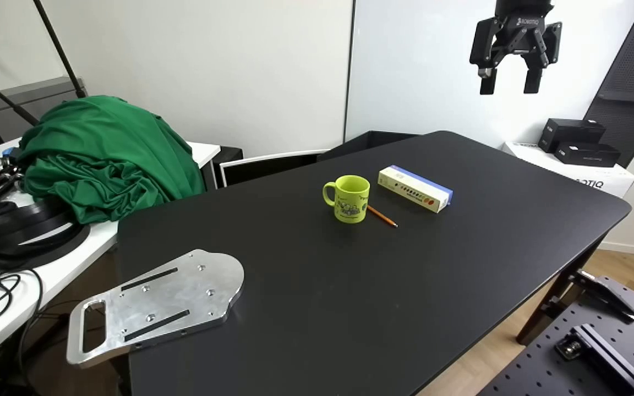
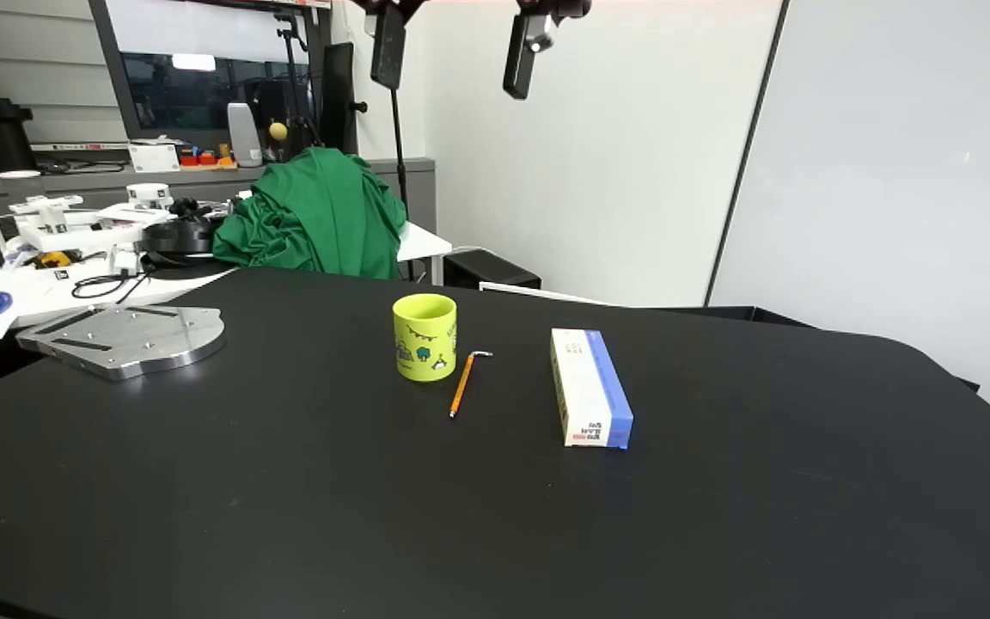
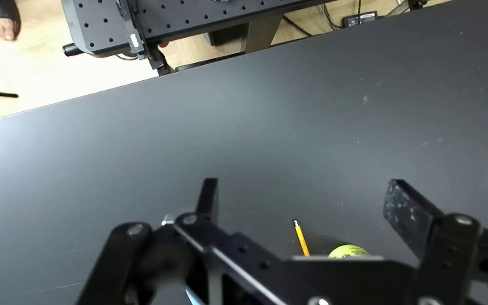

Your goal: Put the orange object into the mug, then on top of the box then back into the mug.

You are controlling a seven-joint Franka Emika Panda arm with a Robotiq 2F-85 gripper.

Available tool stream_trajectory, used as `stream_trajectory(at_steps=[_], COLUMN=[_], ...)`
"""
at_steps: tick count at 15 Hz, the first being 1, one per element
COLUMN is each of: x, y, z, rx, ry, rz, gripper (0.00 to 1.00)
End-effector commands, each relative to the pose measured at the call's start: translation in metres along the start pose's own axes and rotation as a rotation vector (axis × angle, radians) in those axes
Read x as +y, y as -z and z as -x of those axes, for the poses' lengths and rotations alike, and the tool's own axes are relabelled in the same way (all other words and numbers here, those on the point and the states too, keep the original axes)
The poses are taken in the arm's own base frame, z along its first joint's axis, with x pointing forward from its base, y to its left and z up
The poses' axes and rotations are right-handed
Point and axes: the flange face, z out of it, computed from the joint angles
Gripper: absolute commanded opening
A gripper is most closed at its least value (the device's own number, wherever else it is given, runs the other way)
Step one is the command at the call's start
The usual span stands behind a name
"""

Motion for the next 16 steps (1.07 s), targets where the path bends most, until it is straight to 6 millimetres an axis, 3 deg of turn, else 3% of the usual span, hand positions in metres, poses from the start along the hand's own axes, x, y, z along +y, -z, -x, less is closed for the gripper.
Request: stream_trajectory(at_steps=[1, 7, 11, 16], x=[0.000, -0.001, -0.007, -0.020], y=[0.000, 0.001, 0.002, -0.015], z=[0.000, -0.008, -0.045, -0.106], rx=[-0.001, 0.015, 0.101, 0.195], ry=[0.000, 0.004, 0.040, 0.067], rz=[0.000, -0.010, -0.043, -0.042], gripper=[1.00, 1.00, 1.00, 1.00])
